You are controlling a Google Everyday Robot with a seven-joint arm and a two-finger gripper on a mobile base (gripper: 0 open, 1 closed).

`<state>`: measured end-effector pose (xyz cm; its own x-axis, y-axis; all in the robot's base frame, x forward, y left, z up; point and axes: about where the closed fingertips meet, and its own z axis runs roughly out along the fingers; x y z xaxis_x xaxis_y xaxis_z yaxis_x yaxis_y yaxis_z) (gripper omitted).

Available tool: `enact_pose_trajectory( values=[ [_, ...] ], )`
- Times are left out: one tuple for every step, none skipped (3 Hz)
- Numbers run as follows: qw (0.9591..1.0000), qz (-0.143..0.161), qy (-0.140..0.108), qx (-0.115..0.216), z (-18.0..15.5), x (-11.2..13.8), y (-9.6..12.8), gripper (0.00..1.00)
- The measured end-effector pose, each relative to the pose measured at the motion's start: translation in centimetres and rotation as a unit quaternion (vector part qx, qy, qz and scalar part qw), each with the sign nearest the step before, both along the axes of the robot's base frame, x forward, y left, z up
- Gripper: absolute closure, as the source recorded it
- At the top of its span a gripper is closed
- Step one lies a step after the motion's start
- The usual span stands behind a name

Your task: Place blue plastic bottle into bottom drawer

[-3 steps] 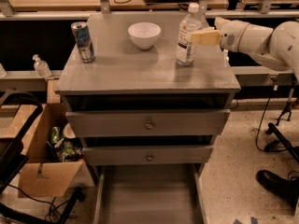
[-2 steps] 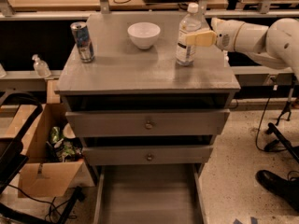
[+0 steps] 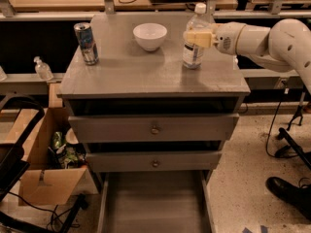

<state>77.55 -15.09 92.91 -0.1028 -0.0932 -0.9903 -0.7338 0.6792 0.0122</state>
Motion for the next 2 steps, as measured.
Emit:
enact_pose_trajectory(
  values=[
    [1.0000,0.002,0.000,0.000,-0.06,0.04,0.30,0.71],
    [1.0000,0.005,0.001,0.001,-0.15,0.10,0.77,1.00]
  ],
)
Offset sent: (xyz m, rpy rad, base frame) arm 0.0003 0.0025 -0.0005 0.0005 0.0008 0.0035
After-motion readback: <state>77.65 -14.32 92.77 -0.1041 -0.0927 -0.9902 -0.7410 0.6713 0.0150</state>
